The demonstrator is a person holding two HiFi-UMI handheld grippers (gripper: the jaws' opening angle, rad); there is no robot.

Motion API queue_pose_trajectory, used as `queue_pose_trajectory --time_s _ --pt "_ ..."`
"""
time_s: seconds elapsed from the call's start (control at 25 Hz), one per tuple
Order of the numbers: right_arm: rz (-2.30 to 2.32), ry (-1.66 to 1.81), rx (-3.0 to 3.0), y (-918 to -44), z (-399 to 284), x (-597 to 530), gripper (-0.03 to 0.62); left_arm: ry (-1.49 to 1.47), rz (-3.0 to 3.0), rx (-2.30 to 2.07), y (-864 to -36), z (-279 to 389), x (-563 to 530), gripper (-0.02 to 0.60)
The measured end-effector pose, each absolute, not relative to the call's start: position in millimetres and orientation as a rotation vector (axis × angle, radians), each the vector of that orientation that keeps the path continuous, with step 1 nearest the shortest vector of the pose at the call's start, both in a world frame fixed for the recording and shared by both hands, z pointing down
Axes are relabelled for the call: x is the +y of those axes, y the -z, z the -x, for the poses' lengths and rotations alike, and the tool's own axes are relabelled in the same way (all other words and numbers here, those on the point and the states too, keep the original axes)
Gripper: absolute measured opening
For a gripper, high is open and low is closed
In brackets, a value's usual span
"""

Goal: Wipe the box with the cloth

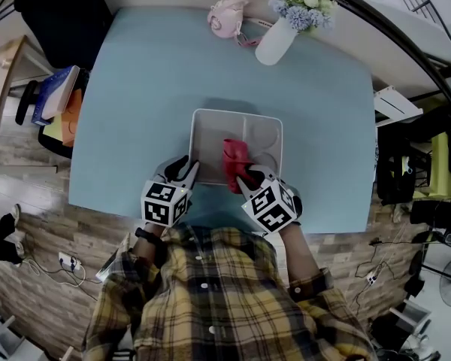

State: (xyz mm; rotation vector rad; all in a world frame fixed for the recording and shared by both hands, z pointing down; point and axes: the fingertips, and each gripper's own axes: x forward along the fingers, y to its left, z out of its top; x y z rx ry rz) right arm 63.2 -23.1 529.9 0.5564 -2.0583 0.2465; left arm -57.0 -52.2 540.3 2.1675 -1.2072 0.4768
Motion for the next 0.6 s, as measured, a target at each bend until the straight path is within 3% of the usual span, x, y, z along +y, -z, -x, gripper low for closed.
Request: queue_pose_trajectory --time_s 0.6 --pt "-0.793 -0.351 -1.925 -533 -150 -23 0.046 -0.477 -2.169 -1.200 -541 58 -51 0.109"
